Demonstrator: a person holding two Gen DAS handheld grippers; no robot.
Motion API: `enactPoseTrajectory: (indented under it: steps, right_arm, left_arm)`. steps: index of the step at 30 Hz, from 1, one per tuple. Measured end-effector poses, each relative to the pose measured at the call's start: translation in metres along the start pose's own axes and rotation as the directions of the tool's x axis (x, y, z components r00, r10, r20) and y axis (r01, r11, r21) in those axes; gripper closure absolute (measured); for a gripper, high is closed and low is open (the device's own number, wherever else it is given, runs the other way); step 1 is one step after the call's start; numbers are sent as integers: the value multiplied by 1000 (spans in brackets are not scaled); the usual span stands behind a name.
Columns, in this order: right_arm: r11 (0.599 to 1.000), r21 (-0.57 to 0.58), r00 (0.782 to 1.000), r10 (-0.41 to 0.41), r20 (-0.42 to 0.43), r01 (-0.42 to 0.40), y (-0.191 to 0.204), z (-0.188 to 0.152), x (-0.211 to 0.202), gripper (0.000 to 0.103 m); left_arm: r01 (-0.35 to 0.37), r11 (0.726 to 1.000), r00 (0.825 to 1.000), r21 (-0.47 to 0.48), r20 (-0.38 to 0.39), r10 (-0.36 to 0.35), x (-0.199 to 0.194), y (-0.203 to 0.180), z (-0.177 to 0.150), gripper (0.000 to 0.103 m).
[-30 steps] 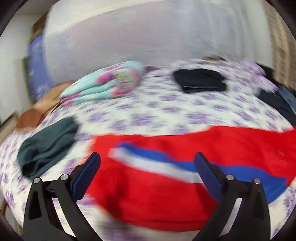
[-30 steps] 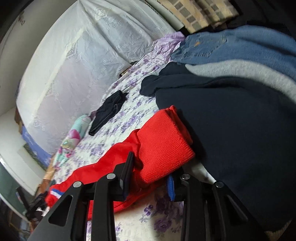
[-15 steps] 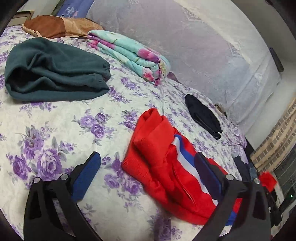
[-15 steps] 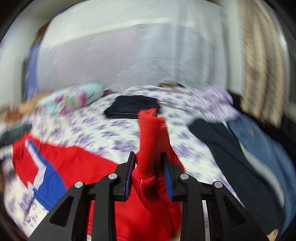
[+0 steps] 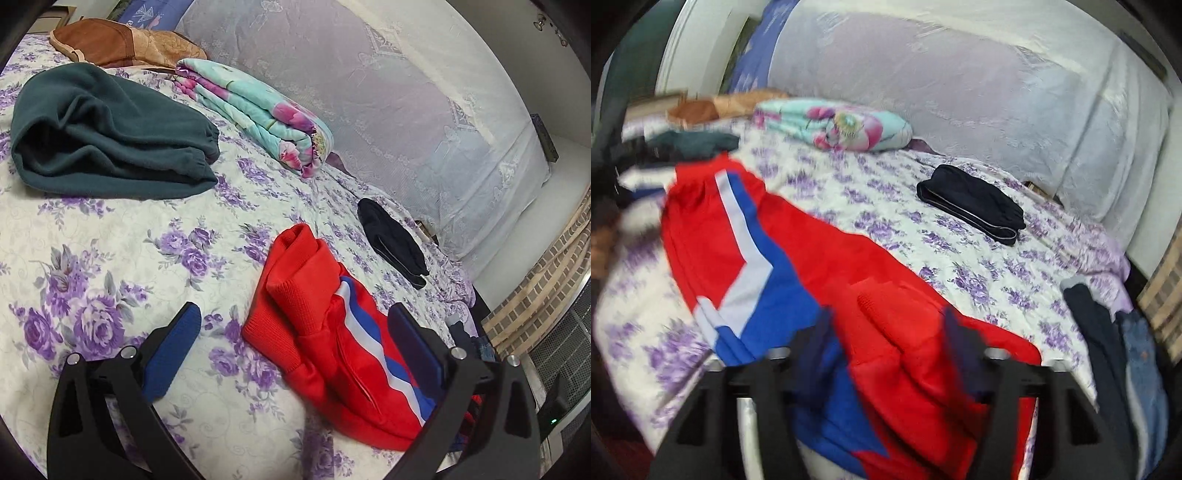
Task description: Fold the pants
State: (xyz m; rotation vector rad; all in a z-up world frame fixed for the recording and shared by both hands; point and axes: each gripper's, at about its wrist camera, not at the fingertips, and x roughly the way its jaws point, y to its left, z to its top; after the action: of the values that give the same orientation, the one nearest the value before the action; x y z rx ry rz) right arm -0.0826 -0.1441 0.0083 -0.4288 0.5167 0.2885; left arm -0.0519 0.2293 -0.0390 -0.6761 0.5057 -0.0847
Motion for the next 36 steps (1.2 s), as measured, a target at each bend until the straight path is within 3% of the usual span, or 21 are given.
enactPoseTrajectory:
  steps: [2, 3, 5, 8, 9, 11, 13, 14, 15, 16, 19, 21, 24, 27, 29, 30, 33, 36]
  right_arm:
    - [991, 56, 993, 121, 14, -121, -9, -1, -3, 30]
    - [968, 113, 975, 221, 30, -223, -12, -4, -7, 30]
    - [948, 163, 961, 271, 48, -275, -15, -5, -9, 30]
    - [981, 176, 995, 70, 65, -80, -24, -2, -10, 30]
    - [983, 181, 998, -34, 50, 24, -30, -1, -6, 30]
    - [977, 196, 996, -93, 14, 88, -39, 0, 7, 30]
    - [976, 211, 993, -33, -110, 55, -39, -5, 38, 30]
    - [979, 203, 984, 38, -176, -1, -29, -13, 57, 30]
    - [981, 192, 983, 42, -178, -7, -23, -14, 63, 30]
    - [983, 183, 985, 31, -170, 1, -20, -11, 60, 30]
    - [977, 191, 979, 130, -156, -100, -11, -2, 56, 27]
    - [987, 147, 987, 84, -137, -64, -4, -2, 49, 27]
    - [966, 239, 994, 105, 3, -102, -21, -1, 17, 28]
    - [963, 264, 998, 53, 28, -59, -32, -2, 11, 28]
    - [974, 229, 994, 28, -102, -4, -31, -9, 36, 23]
    - [979, 200, 977, 80, -197, -40, -26, -20, 57, 21]
    - [964, 251, 983, 123, -139, -85, -37, -19, 45, 20]
    - [962, 268, 999, 43, 12, -44, -53, -16, 10, 16]
  left_arm:
    - [-1, 1000, 1000, 2, -1, 1, 0, 0, 0, 5]
    - [-2, 1000, 1000, 2, -1, 2, 0, 0, 0, 5]
    - [-2, 1000, 1000, 3, -2, 2, 0, 0, 0, 5]
    - [-3, 1000, 1000, 4, -2, 3, 0, 0, 0, 5]
    - [-3, 1000, 1000, 3, -2, 3, 0, 0, 0, 5]
    - [-2, 1000, 1000, 3, -1, 2, 0, 0, 0, 5]
    - [-2, 1000, 1000, 3, -1, 2, 0, -1, 0, 5]
    - [-2, 1000, 1000, 3, -1, 2, 0, -1, 0, 5]
    - [-2, 1000, 1000, 3, -1, 2, 0, -1, 0, 5]
    - [-2, 1000, 1000, 4, -2, 2, 0, 0, 0, 5]
    - [-2, 1000, 1000, 4, -2, 2, 0, 0, 0, 5]
    - [-1, 1000, 1000, 4, -2, 1, 1, -1, 0, 5]
    - [-4, 1000, 1000, 4, -2, 4, 1, -1, 0, 5]
    - [-7, 1000, 1000, 8, -5, 7, 1, -1, -2, 5]
    - [-11, 1000, 1000, 12, -10, 11, 1, -2, -2, 5]
    - [-14, 1000, 1000, 19, -19, 14, 2, -2, -2, 5]
    - [-29, 998, 998, 49, -58, 32, 5, -3, -3, 5]
    - [-48, 994, 993, 94, -99, 57, -1, -5, -7, 5]
